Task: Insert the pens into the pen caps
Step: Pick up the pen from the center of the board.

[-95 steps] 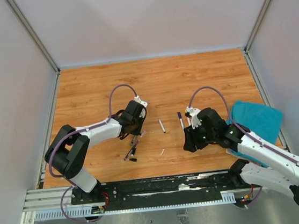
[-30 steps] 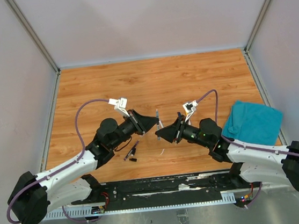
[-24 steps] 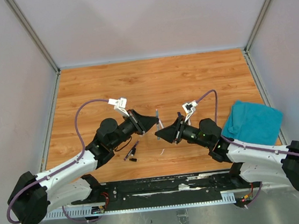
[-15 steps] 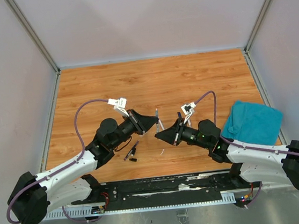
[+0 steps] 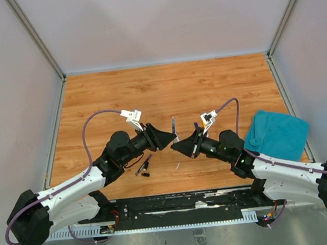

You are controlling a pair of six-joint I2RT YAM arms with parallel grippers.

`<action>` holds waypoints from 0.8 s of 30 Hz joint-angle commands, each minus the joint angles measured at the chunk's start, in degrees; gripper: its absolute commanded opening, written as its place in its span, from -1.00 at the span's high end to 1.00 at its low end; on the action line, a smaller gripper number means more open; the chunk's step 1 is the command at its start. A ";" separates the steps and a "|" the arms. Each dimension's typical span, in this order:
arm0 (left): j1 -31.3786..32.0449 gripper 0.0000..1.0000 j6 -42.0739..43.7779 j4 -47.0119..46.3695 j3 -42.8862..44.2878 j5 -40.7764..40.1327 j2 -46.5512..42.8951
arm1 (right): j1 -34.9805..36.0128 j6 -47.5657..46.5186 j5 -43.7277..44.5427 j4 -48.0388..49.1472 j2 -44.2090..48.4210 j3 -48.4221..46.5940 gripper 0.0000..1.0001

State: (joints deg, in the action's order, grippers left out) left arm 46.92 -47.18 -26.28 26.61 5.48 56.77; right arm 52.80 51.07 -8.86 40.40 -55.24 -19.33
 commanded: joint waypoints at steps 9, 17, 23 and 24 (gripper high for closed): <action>1.86 0.18 1.86 -2.57 -0.77 2.57 1.18 | 1.17 -1.01 0.99 -1.09 0.81 -1.85 0.99; 2.30 0.15 2.70 -3.13 -0.24 4.10 2.62 | 1.17 -1.15 -0.58 -0.89 -0.44 -2.85 0.99; 2.39 0.50 2.78 -3.26 -0.14 3.78 2.48 | 1.17 -0.80 -1.16 -0.24 -1.25 -2.93 0.99; 2.39 0.54 2.97 -2.99 -0.08 3.69 2.36 | 1.17 -0.84 -1.11 -0.31 -1.33 -2.91 0.99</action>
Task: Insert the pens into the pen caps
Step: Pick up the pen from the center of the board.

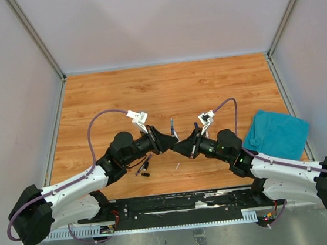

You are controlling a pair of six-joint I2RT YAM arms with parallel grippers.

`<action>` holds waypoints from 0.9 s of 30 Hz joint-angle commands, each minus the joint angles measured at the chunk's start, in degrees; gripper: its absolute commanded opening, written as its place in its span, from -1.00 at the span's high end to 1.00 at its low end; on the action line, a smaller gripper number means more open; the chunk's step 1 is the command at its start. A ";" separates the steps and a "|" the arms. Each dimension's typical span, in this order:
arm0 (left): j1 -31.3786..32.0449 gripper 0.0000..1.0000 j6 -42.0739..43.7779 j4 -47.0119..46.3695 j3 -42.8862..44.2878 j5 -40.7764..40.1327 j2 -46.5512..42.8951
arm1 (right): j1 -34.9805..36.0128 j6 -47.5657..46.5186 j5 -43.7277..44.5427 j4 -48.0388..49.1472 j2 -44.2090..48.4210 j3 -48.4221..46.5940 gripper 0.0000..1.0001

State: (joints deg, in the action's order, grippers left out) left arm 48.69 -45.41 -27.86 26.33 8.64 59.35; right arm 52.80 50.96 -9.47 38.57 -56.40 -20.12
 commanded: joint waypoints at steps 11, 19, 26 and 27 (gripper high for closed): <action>0.62 0.99 5.23 8.16 3.23 -5.36 -4.63 | 1.17 -5.88 1.70 -4.83 1.85 -3.35 0.34; 0.53 0.99 14.17 26.39 12.46 -12.10 -7.12 | 1.17 -15.04 6.93 -17.81 7.44 -4.75 -0.11; 0.51 0.99 20.20 43.43 20.56 -23.10 -11.83 | 1.13 -20.41 17.01 -28.05 9.98 -5.83 -0.35; 0.53 0.99 20.55 45.33 21.35 -24.85 -12.97 | 1.10 -20.93 17.74 -28.72 9.73 -6.08 -0.38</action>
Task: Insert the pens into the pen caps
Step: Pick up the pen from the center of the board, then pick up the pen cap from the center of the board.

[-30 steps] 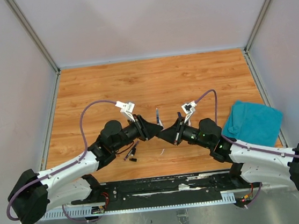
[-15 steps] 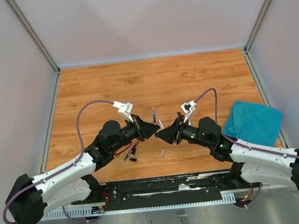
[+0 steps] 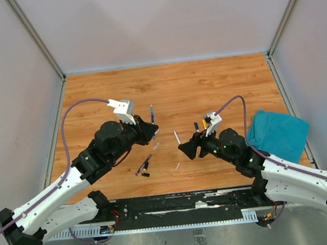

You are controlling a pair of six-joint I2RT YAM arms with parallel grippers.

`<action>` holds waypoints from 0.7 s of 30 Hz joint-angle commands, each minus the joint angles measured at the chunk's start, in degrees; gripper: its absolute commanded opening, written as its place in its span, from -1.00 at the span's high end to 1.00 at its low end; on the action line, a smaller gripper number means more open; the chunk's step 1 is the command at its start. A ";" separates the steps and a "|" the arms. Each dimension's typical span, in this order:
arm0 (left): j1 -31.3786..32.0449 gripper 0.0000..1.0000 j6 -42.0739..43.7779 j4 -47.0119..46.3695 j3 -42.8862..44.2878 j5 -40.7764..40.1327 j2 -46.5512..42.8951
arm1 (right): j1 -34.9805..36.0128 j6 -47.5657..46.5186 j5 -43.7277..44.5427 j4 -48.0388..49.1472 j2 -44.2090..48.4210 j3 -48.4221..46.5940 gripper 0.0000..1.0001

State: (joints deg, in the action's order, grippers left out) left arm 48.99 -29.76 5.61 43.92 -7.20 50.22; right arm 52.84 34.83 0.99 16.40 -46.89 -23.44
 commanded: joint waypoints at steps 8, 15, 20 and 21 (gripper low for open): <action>0.22 0.99 7.43 24.68 9.57 -20.63 -9.84 | 1.04 -7.67 7.20 -9.72 -11.40 -10.61 -0.47; -1.04 0.99 9.54 30.67 14.89 -28.51 -11.89 | 2.40 -8.70 3.53 -8.62 -25.67 -21.41 -0.48; -1.79 0.99 12.29 33.67 20.75 -30.56 -13.12 | 4.59 -9.00 2.35 -6.70 -35.98 -29.25 -0.50; -1.82 0.99 12.75 34.21 21.83 -30.58 -13.24 | 5.16 -9.24 2.19 -6.06 -38.19 -30.95 -0.50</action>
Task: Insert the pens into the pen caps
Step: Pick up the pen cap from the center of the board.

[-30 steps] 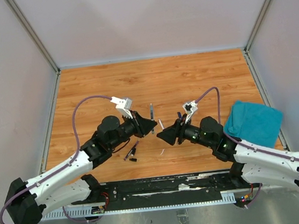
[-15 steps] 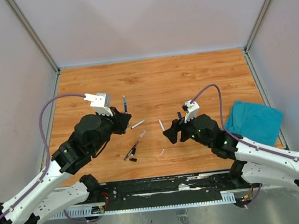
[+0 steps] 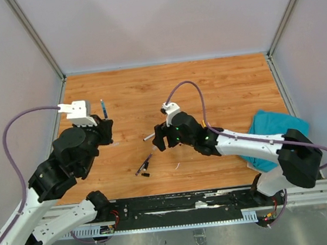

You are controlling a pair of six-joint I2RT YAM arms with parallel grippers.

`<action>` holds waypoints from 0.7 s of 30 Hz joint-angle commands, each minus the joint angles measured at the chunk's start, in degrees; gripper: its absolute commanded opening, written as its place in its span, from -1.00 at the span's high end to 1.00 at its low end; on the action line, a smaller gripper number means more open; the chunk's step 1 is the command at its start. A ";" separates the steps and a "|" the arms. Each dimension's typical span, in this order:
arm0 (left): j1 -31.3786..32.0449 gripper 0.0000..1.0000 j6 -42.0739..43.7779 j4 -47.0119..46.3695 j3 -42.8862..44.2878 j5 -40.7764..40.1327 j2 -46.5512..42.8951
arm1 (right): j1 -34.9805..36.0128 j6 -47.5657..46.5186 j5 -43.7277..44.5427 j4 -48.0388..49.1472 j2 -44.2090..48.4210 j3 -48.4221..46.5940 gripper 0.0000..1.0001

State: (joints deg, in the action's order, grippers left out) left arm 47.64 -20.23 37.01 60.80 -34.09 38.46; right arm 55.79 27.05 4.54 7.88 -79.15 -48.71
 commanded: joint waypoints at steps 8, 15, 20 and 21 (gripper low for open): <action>-0.44 0.99 4.86 7.11 8.89 -4.25 -2.88 | 4.62 -2.89 -2.24 3.76 -22.49 -20.26 -0.50; -0.44 0.99 4.28 9.16 9.82 -5.16 -3.87 | 7.44 -4.46 3.31 -0.11 -37.71 -35.15 -0.58; -0.44 0.99 4.24 9.98 10.37 -5.50 -4.35 | 8.99 -4.57 7.20 -3.81 -44.79 -44.27 -0.62; -0.44 0.99 4.17 10.05 10.21 -5.47 -4.43 | 9.33 -4.59 8.03 -4.62 -46.22 -46.24 -0.63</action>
State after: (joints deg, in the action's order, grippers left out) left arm 47.42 -16.78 46.59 69.45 -38.35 34.96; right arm 63.35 23.59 7.40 7.07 -121.82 -88.29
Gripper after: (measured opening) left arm 0.156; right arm 0.810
